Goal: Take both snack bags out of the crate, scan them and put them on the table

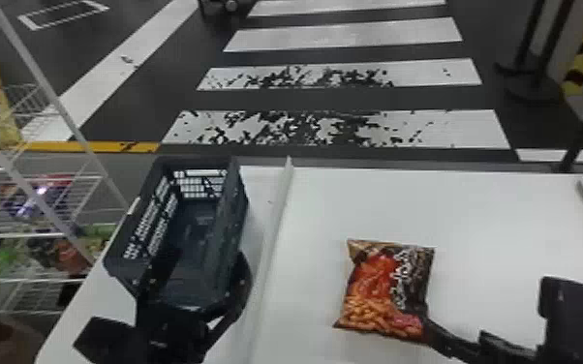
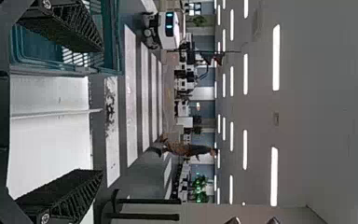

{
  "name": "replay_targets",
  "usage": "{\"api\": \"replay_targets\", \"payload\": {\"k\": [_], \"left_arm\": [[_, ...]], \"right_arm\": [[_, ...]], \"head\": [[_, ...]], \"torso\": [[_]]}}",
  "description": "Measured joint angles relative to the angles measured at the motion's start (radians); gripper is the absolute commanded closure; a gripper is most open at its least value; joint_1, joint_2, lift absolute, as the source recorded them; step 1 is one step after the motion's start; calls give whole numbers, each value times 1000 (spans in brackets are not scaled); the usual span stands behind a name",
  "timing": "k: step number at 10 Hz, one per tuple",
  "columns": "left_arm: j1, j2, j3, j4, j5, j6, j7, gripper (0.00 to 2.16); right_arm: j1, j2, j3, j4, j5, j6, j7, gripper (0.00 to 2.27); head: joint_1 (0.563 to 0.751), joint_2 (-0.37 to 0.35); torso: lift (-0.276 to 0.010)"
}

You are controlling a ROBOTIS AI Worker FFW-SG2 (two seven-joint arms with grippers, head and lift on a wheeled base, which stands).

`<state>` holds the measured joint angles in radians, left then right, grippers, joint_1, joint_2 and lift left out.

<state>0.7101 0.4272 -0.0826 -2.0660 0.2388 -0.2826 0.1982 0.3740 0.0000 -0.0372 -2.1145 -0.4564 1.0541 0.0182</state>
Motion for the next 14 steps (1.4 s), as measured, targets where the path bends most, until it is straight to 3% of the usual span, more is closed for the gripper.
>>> {"api": "replay_targets", "payload": {"k": [4, 9, 14], "left_arm": [[-10, -1, -19, 17, 17, 17, -13, 76], [-23, 7, -31, 47, 42, 21, -16, 76], [-32, 7, -37, 68, 51, 21, -16, 76]], "right_arm": [[-45, 0, -46, 26, -80, 75, 38, 103], [-127, 0, -100, 166, -181, 146, 90, 117], [-169, 0, -105, 251, -216, 177, 126, 215]], "head": [[695, 186], [695, 205], [695, 230]], "torso": [[-92], [-92], [-92]]}}
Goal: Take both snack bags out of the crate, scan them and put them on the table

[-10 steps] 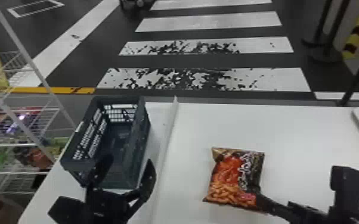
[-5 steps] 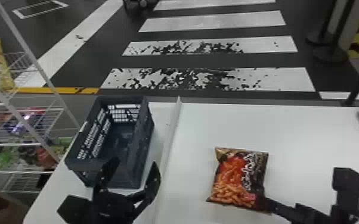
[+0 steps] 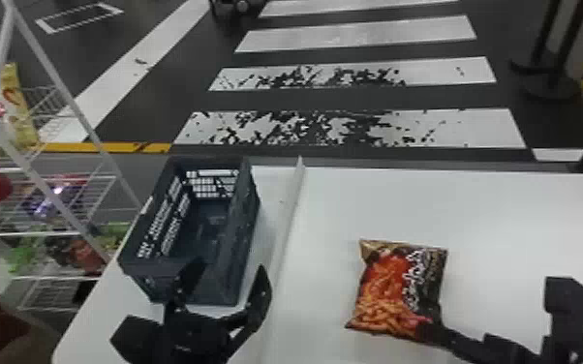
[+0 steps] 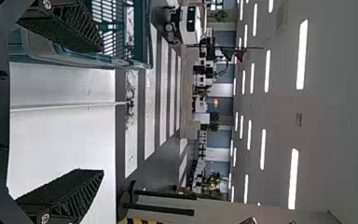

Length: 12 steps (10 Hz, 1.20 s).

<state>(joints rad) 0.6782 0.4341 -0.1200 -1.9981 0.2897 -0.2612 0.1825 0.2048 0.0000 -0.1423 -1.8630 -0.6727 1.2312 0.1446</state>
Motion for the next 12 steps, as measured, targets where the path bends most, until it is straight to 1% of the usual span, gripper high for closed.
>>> {"api": "replay_targets", "payload": {"k": [1, 2, 3, 4, 5, 6, 10, 11, 12], "left_arm": [[-2, 0, -2, 2, 0, 2, 0, 76], [-4, 0, -3, 6, 0, 3, 1, 76], [-6, 0, -4, 10, 0, 3, 1, 76], [-8, 0, -6, 14, 1, 4, 2, 76], [-9, -1, -7, 17, 2, 6, 2, 76], [-10, -1, -7, 20, 2, 8, 2, 76], [-12, -4, -7, 27, 5, 17, 5, 76], [-13, -5, -7, 27, 6, 18, 7, 76], [-13, -5, -7, 28, 7, 18, 8, 80]], "right_arm": [[-10, 0, 1, 15, -5, 0, 13, 319], [-20, 0, 1, 27, -6, 0, 27, 512], [-28, 0, 1, 37, -7, 0, 37, 832], [-34, 0, 0, 45, -6, 0, 38, 1595], [-40, 0, 0, 51, 0, 5, 32, 2145], [-43, 0, 0, 54, 9, 22, 22, 2250], [-45, 0, -6, 57, 19, 57, 18, 2253], [-39, 0, -7, 45, 15, 54, 0, 2253], [-23, 0, 0, 3, 27, 38, -32, 2250]], "head": [[695, 234], [695, 238], [695, 241], [695, 241], [695, 239], [695, 237], [695, 240], [695, 239], [695, 229]], "torso": [[-92], [-92], [-92], [-92], [-92], [-92], [-92], [-92], [-92]]}}
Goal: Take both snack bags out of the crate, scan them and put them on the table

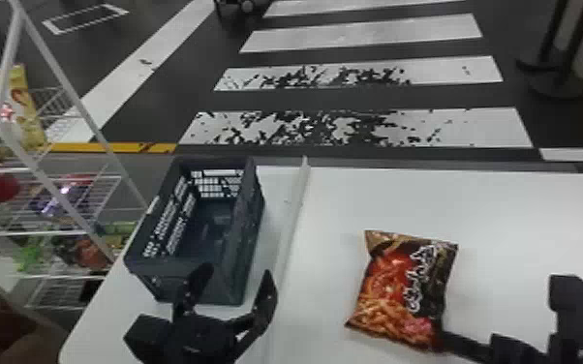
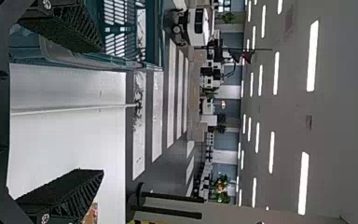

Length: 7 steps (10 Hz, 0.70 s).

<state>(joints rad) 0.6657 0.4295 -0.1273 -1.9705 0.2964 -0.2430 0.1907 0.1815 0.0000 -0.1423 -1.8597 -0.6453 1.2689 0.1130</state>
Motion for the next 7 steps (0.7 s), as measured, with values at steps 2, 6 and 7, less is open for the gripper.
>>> {"api": "replay_targets", "payload": {"k": [2, 6, 7], "left_arm": [[-1, 0, 0, 2, 1, 0, 1, 80], [-5, 3, -2, 4, 5, 0, 2, 80], [-5, 5, -2, 4, 6, 0, 3, 80]], "right_arm": [[37, 0, 40, -126, 94, -47, -69, 2250], [50, 0, 165, -261, 412, -144, -178, 2250], [44, 0, 181, -269, 473, -168, -194, 2250]], "head": [[695, 202], [695, 124], [695, 106]], "torso": [[-92], [-92], [-92]]}}
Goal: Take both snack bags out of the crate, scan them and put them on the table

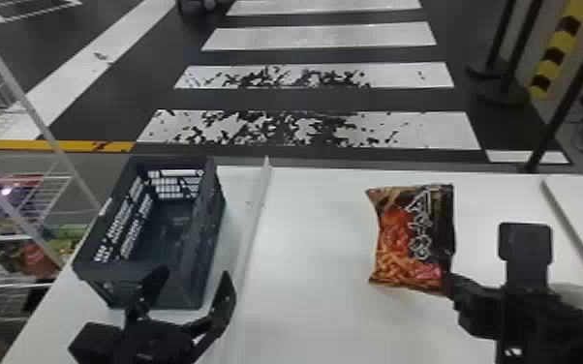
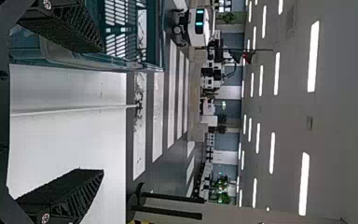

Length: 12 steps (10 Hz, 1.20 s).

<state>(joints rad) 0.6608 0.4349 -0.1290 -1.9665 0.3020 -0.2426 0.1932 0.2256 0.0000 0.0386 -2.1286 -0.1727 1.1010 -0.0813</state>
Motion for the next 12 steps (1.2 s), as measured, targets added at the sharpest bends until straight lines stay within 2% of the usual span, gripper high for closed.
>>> {"api": "replay_targets", "payload": {"k": [2, 4, 6, 7, 8, 10, 12], "left_arm": [[0, 3, 0, 0, 0, 2, 0, 80], [-1, 4, 0, 0, 0, 5, 0, 80], [-5, 4, -1, 2, 2, 6, 0, 80], [-7, 4, -4, 6, 2, 7, 1, 80], [-10, 5, -6, 9, 3, 10, 1, 80], [-12, 7, -6, 12, 4, 15, 2, 80], [-14, 8, -7, 18, 6, 15, 3, 80]], "right_arm": [[-8, 0, 44, -12, 169, -64, -64, 2250], [3, 0, 130, -10, 380, -140, -115, 2250], [22, 0, 249, 20, 598, -180, -140, 2250], [29, -2, 337, 67, 749, -191, -153, 2253], [31, -12, 402, 117, 851, -200, -158, 2253], [32, -37, 480, 206, 971, -206, -151, 2253], [48, -71, 522, 231, 1008, -208, -68, 2253]], "head": [[695, 62], [695, 35], [695, 45], [695, 63], [695, 90], [695, 123], [695, 143]], "torso": [[-92], [-92], [-92], [-92], [-92], [-92], [-92]]}}
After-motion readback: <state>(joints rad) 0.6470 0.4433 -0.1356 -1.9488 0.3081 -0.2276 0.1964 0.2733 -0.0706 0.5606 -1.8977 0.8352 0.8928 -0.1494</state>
